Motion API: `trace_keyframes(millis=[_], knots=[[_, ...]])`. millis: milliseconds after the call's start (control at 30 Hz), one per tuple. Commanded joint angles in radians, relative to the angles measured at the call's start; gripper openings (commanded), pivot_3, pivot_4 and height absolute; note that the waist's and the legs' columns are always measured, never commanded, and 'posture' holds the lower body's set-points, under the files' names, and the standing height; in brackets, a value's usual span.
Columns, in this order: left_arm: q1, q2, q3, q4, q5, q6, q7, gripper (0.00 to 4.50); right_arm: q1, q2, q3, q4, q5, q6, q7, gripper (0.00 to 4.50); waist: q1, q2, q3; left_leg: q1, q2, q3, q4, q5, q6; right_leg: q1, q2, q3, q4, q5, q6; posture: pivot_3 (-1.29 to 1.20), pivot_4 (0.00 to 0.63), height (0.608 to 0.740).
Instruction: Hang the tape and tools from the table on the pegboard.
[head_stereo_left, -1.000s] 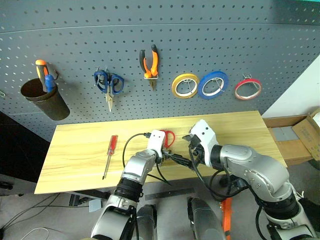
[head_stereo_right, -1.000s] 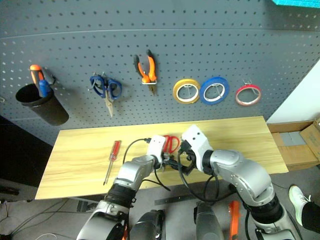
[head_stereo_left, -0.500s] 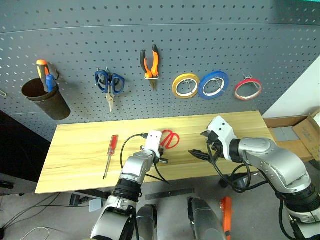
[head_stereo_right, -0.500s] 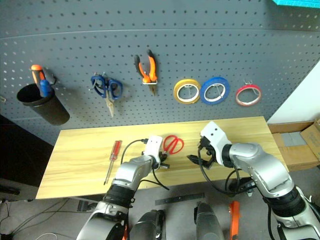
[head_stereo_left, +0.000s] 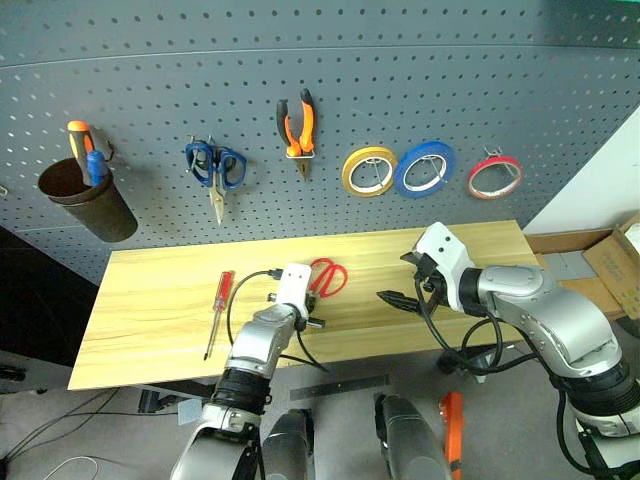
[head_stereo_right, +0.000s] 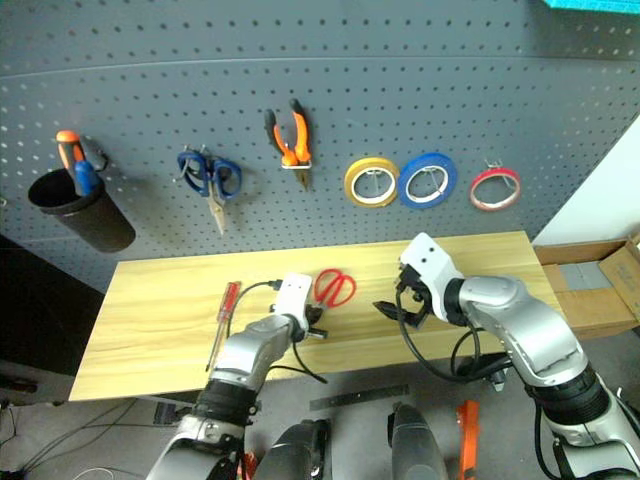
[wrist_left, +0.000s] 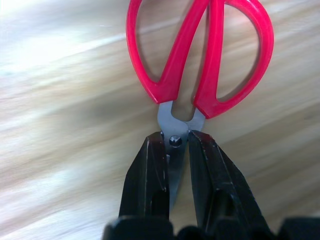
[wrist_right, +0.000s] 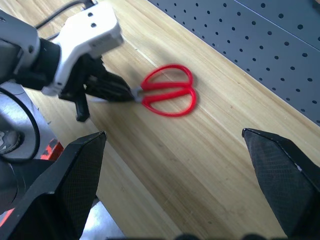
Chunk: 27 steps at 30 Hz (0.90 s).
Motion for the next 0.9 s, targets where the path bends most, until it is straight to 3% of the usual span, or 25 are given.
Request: trace_keyframes(millis=[33,267,467,667,900], knots=[[0.039,0.018,0.014,-0.130,0.005,-0.032,-0.006,0.28,-0.017,-0.007,-0.023,-0.026,-0.007,-0.029,0.008,4.50,0.000,0.000,0.001,0.000,0.000,0.000,0.000,0.000,0.000,0.000,0.000,0.000,0.000,0.000,0.000,-0.14,0.282,0.740],[0.174,0.105,0.058,-0.347,-0.007,-0.152,-0.059,0.28,-0.028,-0.017,-0.027,-0.033,-0.016,-0.053,0.024,4.50,0.000,0.001,0.002,-0.001,0.001,0.000,-0.001,-0.002,0.000,-0.002,0.000,0.000,0.000,0.000,0.000,-0.13,0.280,0.740],[0.325,0.140,0.202,-0.495,-0.058,-0.285,-0.069,0.28,-0.045,-0.025,-0.040,-0.046,-0.020,-0.085,0.041,4.50,0.000,0.003,0.003,-0.001,0.002,0.002,-0.001,-0.005,0.002,-0.003,0.000,0.001,-0.002,0.000,-0.001,-0.12,0.275,0.740],[0.514,0.144,0.343,-0.685,-0.140,-0.377,-0.110,0.28,-0.024,-0.026,-0.062,-0.065,-0.030,-0.219,0.077,4.50,0.010,0.003,0.003,-0.001,0.003,0.004,-0.001,-0.008,0.003,-0.003,0.000,0.001,-0.003,-0.001,-0.001,-0.08,0.256,0.740],[0.603,0.216,0.376,-0.819,-0.116,-0.491,-0.163,0.28,-0.022,-0.003,-0.079,-0.051,-0.004,-0.345,0.153,4.50,0.034,0.003,0.002,-0.001,0.004,0.004,0.000,-0.008,0.003,-0.002,0.001,0.001,-0.005,-0.001,-0.001,-0.04,0.225,0.740]])
